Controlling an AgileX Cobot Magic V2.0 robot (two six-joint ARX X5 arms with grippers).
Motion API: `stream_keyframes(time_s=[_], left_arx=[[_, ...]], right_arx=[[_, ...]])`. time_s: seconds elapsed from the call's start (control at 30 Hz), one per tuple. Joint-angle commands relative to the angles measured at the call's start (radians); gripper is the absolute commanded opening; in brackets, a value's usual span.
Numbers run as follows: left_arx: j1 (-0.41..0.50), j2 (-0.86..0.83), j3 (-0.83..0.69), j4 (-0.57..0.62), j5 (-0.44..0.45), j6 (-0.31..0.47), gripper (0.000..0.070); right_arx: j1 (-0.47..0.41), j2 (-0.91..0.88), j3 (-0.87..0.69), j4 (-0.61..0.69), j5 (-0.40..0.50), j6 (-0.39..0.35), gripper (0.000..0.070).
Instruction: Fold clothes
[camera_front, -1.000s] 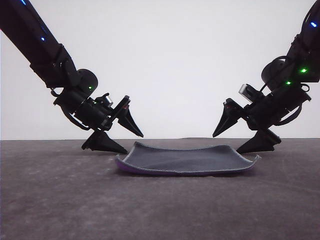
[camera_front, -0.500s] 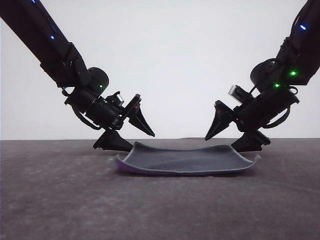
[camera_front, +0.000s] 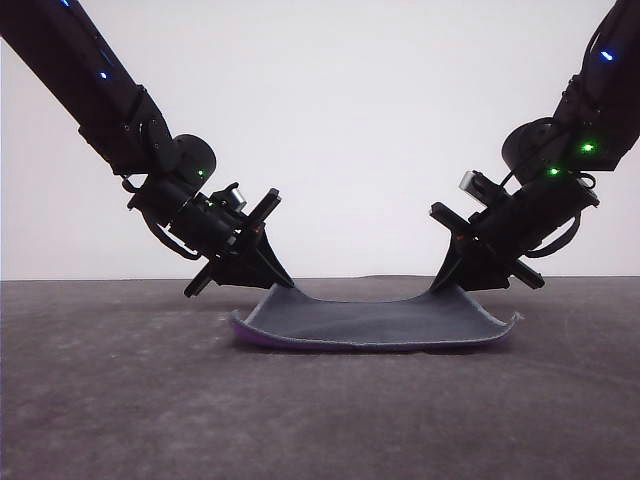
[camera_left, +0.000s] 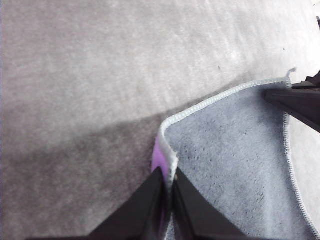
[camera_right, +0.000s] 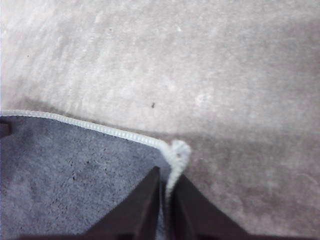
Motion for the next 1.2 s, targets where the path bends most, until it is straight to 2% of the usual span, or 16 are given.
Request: stream_keyframes(time_s=[0.0,0.1,0.23,0.53,0.67,0.83,0.97,1.17], left_arx=[[-0.001,0.029,0.031,0.012,-0.002,0.007,0.0010],[0.000,0.029,0.031,0.009,-0.001,0.010,0.0010],[0.009,0.028,0.031,-0.022,0.025,0.025,0.0010],[0.040,0.021,0.032,-0.152,0.158,0.061,0.0010],[0.047,0.015,0.033,-0.220,0.233,0.070,0.0010],[0.045,0.009,0.048,-0.370,0.283,0.168,0.0010],[0.042,0.008,0.084,-0.525,0.283,0.280,0.0010],[0.042,0.008,0.131,-0.703,0.282,0.380,0.0010]], right_arx=[[-0.003,0.031,0.016,0.007,-0.001,-0.003,0.0008],[-0.008,0.031,0.016,0.005,-0.010,-0.008,0.0008],[-0.028,0.031,0.029,-0.042,-0.075,-0.024,0.0008],[-0.076,0.031,0.106,-0.303,-0.250,-0.134,0.0008],[-0.083,0.031,0.142,-0.431,-0.287,-0.177,0.0008],[-0.086,0.031,0.168,-0.585,-0.346,-0.260,0.0008],[-0.086,0.031,0.176,-0.679,-0.346,-0.315,0.0008],[-0.086,0.031,0.176,-0.776,-0.347,-0.362,0.0009]])
